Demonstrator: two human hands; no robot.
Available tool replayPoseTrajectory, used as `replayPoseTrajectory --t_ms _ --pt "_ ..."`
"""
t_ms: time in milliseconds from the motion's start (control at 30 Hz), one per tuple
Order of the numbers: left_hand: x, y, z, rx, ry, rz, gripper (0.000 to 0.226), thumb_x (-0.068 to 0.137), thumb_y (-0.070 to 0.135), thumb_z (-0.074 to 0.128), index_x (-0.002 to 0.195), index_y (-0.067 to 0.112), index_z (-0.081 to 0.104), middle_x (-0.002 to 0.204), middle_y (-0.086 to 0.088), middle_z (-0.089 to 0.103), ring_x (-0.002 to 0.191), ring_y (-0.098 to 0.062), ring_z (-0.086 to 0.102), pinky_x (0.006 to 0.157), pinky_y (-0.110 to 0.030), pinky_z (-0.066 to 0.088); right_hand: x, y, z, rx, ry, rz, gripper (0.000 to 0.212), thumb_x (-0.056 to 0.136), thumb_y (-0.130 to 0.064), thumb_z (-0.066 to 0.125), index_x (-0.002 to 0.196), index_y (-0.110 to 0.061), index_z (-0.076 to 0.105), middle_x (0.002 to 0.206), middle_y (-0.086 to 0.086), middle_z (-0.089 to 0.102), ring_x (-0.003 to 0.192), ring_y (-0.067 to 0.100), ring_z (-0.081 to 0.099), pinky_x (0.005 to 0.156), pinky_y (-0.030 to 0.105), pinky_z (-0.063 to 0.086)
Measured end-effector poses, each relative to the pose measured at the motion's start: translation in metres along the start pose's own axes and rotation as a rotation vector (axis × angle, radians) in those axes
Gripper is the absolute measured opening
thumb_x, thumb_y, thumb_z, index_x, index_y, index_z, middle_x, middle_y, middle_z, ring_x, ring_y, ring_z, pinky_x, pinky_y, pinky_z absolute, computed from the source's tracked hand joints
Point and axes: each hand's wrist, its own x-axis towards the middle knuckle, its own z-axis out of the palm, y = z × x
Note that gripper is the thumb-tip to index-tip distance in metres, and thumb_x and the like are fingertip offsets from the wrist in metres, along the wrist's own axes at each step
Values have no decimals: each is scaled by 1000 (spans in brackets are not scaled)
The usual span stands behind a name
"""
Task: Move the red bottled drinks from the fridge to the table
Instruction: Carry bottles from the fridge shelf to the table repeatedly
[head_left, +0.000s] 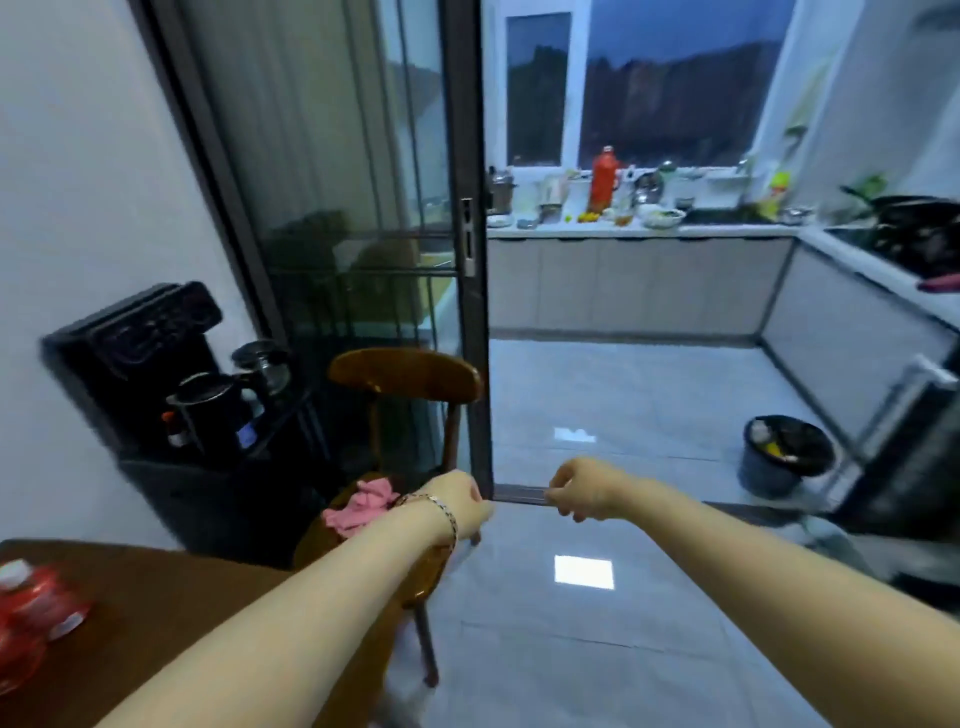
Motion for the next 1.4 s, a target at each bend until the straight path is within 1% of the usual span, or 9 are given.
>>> replayPoseTrajectory --t_ms 167,233,433,667,767,933,1200,1333,1400 --pt "32 203 51 137 -38 329 18 91 27 48 92 14 61 95 -10 62 84 -23 54 78 -27 44 -77 171 -98 -33 229 201 29 88 -26 50 99 -6 69 102 14 69 86 25 60 69 27 47" --pt "37 283 73 160 -31 430 19 91 25 47 92 13 62 100 -13 65 89 -26 57 81 -28 45 -111 233 -134 -50 288 269 27 89 -26 49 93 -5 67 97 14 67 87 28 59 67 29 45" --pt "24 512 150 191 -125 731 21 94 24 48 95 9 62 96 -12 61 85 -24 54 79 -30 45 -220 402 -220 -68 468 491 27 90 -28 51 93 -7 67 99 12 69 85 26 61 70 31 47" --pt "1 728 220 256 -201 1037 25 93 31 50 101 10 61 108 -10 64 100 -26 60 80 -30 46 -322 562 -307 -9 625 778 27 89 -22 50 98 -6 69 104 12 68 88 26 61 69 35 46" --pt "6 810 242 287 -201 1137 26 93 30 49 104 10 62 105 -9 64 97 -25 61 80 -30 47 -347 623 -344 -20 672 890 22 89 -23 50 86 -9 66 93 11 65 91 28 62 69 33 47" --pt "18 943 277 275 -170 1319 25 91 26 48 94 7 63 96 -10 63 92 -27 62 71 -27 44 -375 714 -402 -15 804 1053 29 89 -27 51 110 -11 66 119 10 64 110 27 59 92 32 48" --pt "10 1128 331 305 -193 1602 20 88 22 47 92 13 64 91 -7 65 90 -26 63 75 -30 49 -423 831 -473 115 933 1313 27 86 -21 50 103 -10 67 114 9 66 105 28 61 84 32 49" --pt "-3 1198 354 269 -200 1707 18 90 21 45 88 13 60 87 -7 61 84 -24 59 71 -30 48 -453 878 -502 144 946 1407 21 88 -21 49 71 -14 60 83 6 62 80 25 57 67 28 45" --pt "-9 1228 369 238 -227 1736 15 91 21 45 84 15 58 83 -5 60 79 -23 58 71 -30 49 -467 904 -513 161 986 1445 18 87 -21 51 79 -15 66 90 6 64 84 24 59 70 27 46"
